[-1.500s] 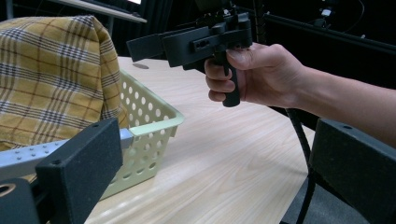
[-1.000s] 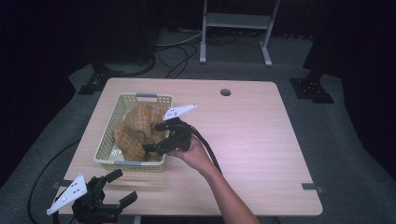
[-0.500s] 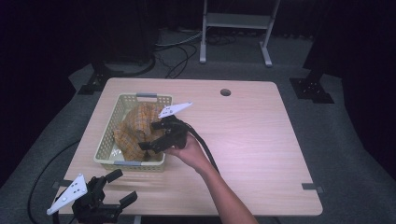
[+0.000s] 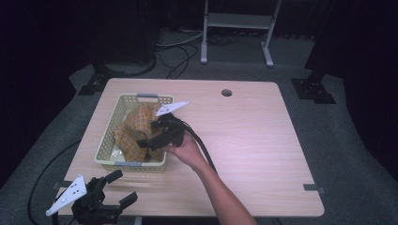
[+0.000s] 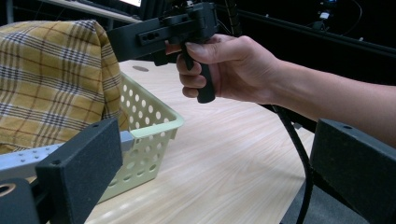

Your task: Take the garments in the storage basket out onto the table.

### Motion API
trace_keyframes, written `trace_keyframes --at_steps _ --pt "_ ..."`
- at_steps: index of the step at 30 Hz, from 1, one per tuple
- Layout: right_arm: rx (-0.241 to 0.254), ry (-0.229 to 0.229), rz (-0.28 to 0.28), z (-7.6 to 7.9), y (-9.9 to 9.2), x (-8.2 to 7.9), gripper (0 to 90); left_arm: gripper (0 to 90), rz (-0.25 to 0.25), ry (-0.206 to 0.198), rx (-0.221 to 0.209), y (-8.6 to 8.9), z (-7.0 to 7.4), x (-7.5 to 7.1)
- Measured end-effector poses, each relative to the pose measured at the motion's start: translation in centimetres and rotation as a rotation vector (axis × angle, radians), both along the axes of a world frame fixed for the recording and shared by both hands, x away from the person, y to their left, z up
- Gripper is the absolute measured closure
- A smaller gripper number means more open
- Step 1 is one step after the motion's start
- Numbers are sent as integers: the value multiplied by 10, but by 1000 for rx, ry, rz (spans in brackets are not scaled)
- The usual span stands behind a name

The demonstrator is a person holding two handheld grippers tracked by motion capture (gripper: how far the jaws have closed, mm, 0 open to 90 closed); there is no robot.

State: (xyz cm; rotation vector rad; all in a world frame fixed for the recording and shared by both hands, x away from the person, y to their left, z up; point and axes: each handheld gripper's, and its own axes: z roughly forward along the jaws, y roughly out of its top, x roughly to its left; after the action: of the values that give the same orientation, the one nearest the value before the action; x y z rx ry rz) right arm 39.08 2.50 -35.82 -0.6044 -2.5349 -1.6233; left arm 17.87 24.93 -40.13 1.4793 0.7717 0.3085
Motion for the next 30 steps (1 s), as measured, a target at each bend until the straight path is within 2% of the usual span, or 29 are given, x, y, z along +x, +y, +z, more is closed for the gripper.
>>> trace_keyframes --at_steps 22,25,30 --pt "-65 16 -1 -8 21 11 39 26 4 0 -5 1 0 0" --pt "-73 31 0 -9 25 11 53 27 4 1 -6 2 0 0" --pt "-104 22 2 -11 30 11 117 26 4 -1 -3 1 0 0"
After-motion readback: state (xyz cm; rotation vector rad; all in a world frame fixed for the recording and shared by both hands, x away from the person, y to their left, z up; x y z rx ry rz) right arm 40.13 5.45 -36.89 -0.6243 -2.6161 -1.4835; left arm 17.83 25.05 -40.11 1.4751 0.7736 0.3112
